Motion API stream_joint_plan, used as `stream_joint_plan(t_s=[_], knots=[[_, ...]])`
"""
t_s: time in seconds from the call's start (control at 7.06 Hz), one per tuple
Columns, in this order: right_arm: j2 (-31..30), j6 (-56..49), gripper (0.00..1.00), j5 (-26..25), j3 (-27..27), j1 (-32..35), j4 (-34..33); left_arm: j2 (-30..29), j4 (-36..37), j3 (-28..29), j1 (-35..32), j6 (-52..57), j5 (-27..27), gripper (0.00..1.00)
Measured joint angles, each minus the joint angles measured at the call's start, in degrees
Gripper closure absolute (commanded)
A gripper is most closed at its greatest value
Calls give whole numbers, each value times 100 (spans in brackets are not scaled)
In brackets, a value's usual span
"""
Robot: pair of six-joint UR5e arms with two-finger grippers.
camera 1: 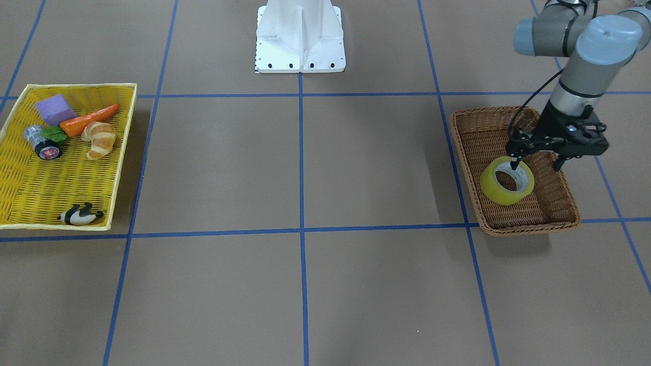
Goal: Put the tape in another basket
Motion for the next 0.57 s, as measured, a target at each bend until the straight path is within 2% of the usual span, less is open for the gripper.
stream_joint_plan(t_s=[0.28,0.57], knots=[[-426,-828,0,7,-96,280,59,21,11,641,-1163,978,-837,1],[-972,-1766,0,19,-148,615,486,29,12,1452,-2263,2456,-1600,1]])
